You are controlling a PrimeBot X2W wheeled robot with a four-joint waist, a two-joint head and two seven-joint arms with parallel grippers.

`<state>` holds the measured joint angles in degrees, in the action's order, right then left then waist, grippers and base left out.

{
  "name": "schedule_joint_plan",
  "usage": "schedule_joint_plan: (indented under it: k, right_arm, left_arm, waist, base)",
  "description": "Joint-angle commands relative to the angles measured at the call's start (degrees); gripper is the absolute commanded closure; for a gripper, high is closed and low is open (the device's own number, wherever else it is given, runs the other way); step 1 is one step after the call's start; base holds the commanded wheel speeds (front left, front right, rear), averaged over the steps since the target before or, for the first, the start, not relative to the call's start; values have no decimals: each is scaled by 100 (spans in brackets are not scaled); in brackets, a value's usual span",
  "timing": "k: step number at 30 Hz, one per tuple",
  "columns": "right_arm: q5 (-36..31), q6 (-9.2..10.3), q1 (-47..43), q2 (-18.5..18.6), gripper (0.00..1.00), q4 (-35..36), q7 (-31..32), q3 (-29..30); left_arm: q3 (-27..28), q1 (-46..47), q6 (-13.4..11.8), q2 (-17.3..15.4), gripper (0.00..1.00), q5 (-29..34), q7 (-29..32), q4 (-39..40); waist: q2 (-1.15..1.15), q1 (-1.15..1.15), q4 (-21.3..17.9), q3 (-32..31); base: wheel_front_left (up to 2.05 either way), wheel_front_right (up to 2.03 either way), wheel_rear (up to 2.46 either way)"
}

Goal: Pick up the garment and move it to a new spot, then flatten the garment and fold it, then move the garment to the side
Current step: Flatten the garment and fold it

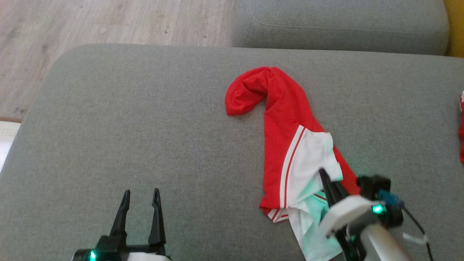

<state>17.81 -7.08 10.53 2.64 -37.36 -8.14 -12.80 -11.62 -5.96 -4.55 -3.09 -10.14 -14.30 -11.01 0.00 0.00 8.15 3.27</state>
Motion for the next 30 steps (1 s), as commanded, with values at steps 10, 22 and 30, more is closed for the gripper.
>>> schedule_joint_plan:
  k: [10, 22, 30]
  right_arm:
    - [35, -41, 1436, 184, 100, 1680, 1088, -708]
    - [2047, -41, 2175, 721, 100, 3295, 3046, -2161]
    - [3030, -41, 1318, 1547, 100, 4332, 3958, -3119]
  left_arm:
    - [101, 181, -44, 21, 0, -155, -70, 137]
    - [74, 2, -65, 21, 0, -246, -70, 157]
    - [237, -25, -44, 21, 0, -219, -70, 262]
  waist:
    - [0, 0, -4, -273]
    - [0, 0, 298, -593]
    - [0, 0, 290, -494]
  base:
    - [0, 0, 0]
    - [0, 0, 0]
    - [0, 0, 0]
